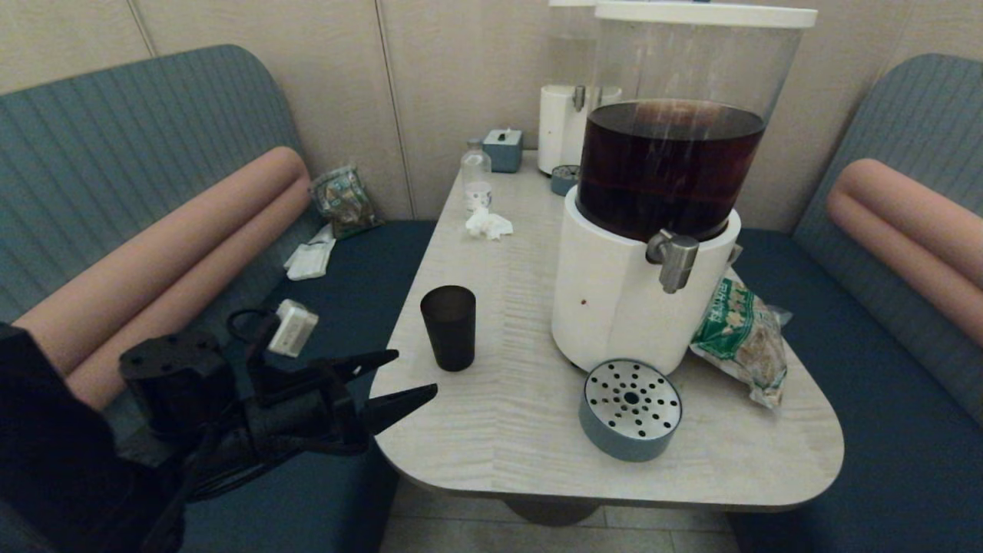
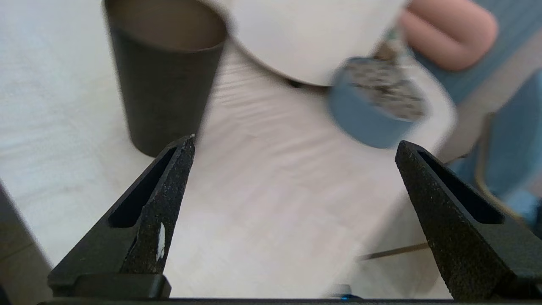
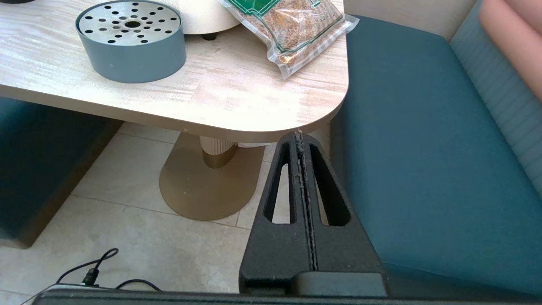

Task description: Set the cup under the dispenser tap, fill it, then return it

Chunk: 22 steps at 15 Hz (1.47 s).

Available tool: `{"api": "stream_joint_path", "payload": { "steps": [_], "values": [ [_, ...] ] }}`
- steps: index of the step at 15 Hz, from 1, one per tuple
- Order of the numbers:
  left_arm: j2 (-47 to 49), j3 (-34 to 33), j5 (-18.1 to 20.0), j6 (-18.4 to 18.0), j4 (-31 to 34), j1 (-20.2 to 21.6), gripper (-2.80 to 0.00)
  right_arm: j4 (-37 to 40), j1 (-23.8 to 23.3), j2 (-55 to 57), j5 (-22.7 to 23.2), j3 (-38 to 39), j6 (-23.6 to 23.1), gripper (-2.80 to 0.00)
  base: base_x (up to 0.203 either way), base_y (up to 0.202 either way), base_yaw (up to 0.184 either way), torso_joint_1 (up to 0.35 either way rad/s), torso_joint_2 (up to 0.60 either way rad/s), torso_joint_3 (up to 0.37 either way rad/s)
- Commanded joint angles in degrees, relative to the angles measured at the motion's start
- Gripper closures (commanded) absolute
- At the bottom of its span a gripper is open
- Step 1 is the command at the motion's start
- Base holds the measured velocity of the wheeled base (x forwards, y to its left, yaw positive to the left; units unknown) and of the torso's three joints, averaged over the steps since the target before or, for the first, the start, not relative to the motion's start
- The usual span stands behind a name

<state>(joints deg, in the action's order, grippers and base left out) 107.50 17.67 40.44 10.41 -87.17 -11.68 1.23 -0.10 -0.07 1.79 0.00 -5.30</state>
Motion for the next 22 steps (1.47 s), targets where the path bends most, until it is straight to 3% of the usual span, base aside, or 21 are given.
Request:
{"api": "stream_joint_path", "payload": {
  "steps": [1, 5, 9, 11, 17, 18, 22],
  "values": [
    [-13.97, -7.29, 0.43, 0.43, -0.49, -0.04, -2.8, 0.0, 0.01, 0.07, 0.05, 0.09, -0.06, 0.0, 0.0, 0.0, 0.0, 0.0, 0.0, 0.0],
    [-29.8, -17.15, 0.76, 1.55, -0.47, -0.15, -2.8, 0.0, 0.01, 0.07, 0.05, 0.0, -0.06, 0.0, 0.0, 0.0, 0.0, 0.0, 0.0, 0.0],
    [-44.77, -16.34, 0.28, 5.37, 6.98, -0.07, -2.8, 0.0, 0.01, 0.07, 0.05, 0.09, -0.06, 0.0, 0.0, 0.0, 0.0, 0.0, 0.0, 0.0],
    [-51.88, -13.97, -0.54, 6.46, 15.02, 0.0, -2.8, 0.0, 0.01, 0.07, 0.05, 0.07, -0.06, 0.0, 0.0, 0.0, 0.0, 0.0, 0.0, 0.0],
    [-73.96, -1.67, -4.35, 7.9, 51.81, -0.01, -2.8, 0.0, 0.01, 0.07, 0.05, 0.09, -0.06, 0.0, 0.0, 0.0, 0.0, 0.0, 0.0, 0.0],
    [-75.94, -0.64, -5.19, 7.98, 54.84, 0.0, 0.0, 0.0, 0.01, 0.07, 0.05, 0.09, -0.06, 0.0, 0.0, 0.0, 0.0, 0.0, 0.0, 0.0],
    [-77.66, 3.21, -7.96, 8.67, 58.2, 0.02, 0.0, 0.0, 0.01, 0.07, 0.05, 0.0, -0.06, 0.0, 0.0, 0.0, 0.0, 0.0, 0.0, 0.0]
  ]
}}
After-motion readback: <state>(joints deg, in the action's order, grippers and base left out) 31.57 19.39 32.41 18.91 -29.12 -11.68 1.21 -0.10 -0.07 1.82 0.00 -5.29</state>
